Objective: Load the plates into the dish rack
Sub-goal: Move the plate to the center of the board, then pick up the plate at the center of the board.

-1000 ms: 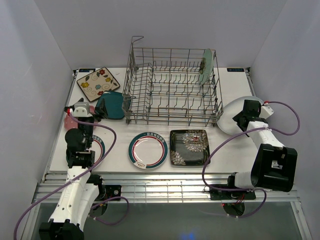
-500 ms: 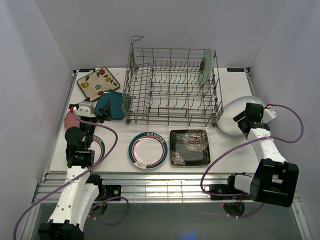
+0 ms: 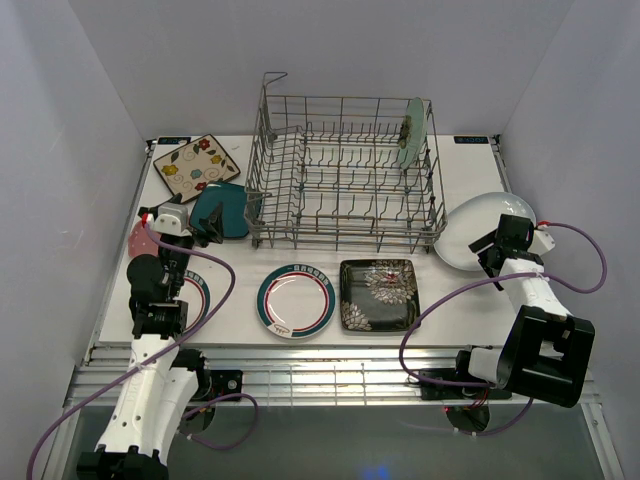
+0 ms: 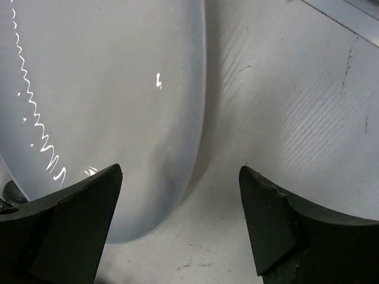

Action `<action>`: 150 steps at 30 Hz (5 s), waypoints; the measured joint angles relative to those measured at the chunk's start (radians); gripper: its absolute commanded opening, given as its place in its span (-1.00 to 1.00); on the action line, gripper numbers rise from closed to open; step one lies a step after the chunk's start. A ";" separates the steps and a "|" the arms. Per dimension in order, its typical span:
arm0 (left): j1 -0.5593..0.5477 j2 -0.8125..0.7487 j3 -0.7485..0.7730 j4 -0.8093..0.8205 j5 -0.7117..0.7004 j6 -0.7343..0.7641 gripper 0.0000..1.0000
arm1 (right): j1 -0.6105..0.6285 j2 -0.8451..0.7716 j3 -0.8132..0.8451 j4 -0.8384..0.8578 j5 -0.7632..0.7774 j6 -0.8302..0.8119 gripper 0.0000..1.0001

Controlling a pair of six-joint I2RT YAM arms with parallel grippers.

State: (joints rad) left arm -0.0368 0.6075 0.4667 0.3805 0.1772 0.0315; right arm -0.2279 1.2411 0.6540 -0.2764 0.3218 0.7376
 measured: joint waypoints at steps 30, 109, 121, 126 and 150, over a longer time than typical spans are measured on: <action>0.000 -0.017 0.000 -0.016 0.071 0.013 0.96 | -0.112 0.171 0.017 0.180 -0.116 0.007 0.22; -0.851 0.756 0.487 -0.229 0.572 0.524 0.96 | -0.103 -0.238 0.103 -0.375 0.011 -0.071 -0.84; -0.972 1.027 0.609 -0.172 0.585 0.614 0.96 | -0.098 -0.146 0.210 -0.537 0.043 -0.007 -0.84; -0.991 1.149 0.694 -0.156 0.565 0.635 0.96 | -0.096 -0.146 0.219 -0.565 0.043 -0.003 -0.84; -1.120 1.537 1.022 -0.137 0.425 0.694 0.72 | -0.096 -0.255 0.248 -0.756 0.069 -0.021 -0.84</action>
State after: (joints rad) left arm -1.1572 2.1448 1.4883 0.2432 0.6025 0.7254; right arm -0.3241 0.9859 0.9020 -1.0321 0.3908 0.7162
